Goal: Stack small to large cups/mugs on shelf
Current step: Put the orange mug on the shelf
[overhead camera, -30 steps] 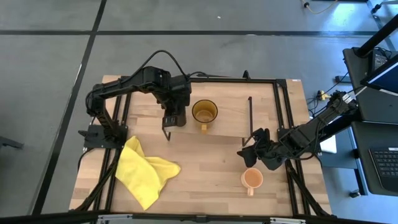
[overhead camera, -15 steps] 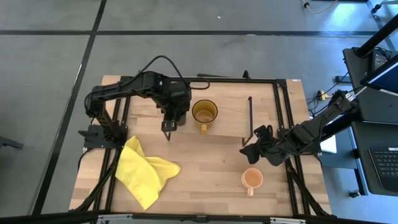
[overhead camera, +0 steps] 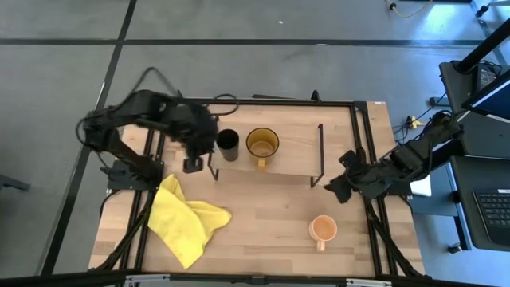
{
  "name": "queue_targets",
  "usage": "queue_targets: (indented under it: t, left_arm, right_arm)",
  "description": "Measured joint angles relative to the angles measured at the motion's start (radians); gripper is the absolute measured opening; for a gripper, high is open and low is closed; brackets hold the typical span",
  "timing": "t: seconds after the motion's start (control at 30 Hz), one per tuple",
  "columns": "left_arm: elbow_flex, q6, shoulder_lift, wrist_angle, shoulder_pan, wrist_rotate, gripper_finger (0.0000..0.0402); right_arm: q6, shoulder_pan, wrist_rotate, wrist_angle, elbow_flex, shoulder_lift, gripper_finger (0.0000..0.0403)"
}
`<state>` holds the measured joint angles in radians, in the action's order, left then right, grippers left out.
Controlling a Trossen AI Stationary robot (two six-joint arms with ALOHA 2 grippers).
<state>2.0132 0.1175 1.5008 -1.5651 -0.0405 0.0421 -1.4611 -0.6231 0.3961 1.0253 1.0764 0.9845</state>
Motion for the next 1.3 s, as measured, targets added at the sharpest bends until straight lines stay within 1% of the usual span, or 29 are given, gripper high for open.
queue_targets:
  t: [0.07, 0.17, 0.23, 0.33, 0.4, 0.5, 0.63, 0.77, 0.93, 1.07, 1.3]
  left_arm:
    - [0.000, 0.068, -0.040, 0.005, -0.066, 0.041, 0.0056]
    - [-0.033, 0.188, -0.094, 0.056, -0.221, 0.118, 0.0055]
    - [-0.089, 0.272, -0.127, 0.111, -0.343, 0.190, 0.0055]
    - [-0.201, 0.395, -0.167, 0.195, -0.513, 0.325, 0.0055]
    - [-0.288, 0.484, -0.191, 0.250, -0.612, 0.419, 0.0055]
    - [-0.415, 0.601, -0.217, 0.339, -0.711, 0.506, 0.0055]
    - [-0.545, 0.715, -0.228, 0.441, -0.769, 0.529, 0.0055]
    - [-0.614, 0.770, -0.228, 0.515, -0.797, 0.524, 0.0055]
    - [-0.633, 0.774, -0.229, 0.550, -0.819, 0.523, 0.0055]
    - [-0.633, 0.772, -0.230, 0.551, -0.821, 0.523, 0.0055]
    - [-0.633, 0.772, -0.230, 0.549, -0.820, 0.523, 0.0055]
  right_arm:
    - [0.001, -0.027, -0.066, 0.059, 0.027, 0.002, 0.0202]
    - [-0.033, -0.061, -0.155, 0.088, 0.041, 0.035, 0.0202]
    - [-0.085, -0.084, -0.234, 0.103, 0.031, 0.075, 0.0202]
    - [-0.146, -0.124, -0.350, 0.118, 0.010, 0.147, 0.0202]
    - [-0.179, -0.149, -0.373, 0.118, -0.002, 0.189, 0.0202]
    - [-0.205, -0.167, -0.350, 0.099, -0.004, 0.243, 0.0202]
    - [-0.212, -0.169, -0.312, 0.047, -0.005, 0.297, 0.0202]
    - [-0.212, -0.172, -0.311, 0.007, -0.005, 0.350, 0.0202]
    - [-0.236, -0.193, -0.309, 0.017, -0.007, 0.413, 0.0202]
    - [-0.248, -0.193, -0.299, 0.000, -0.052, 0.435, 0.0202]
    - [-0.311, -0.191, -0.275, -0.189, -0.212, 0.412, 0.0202]
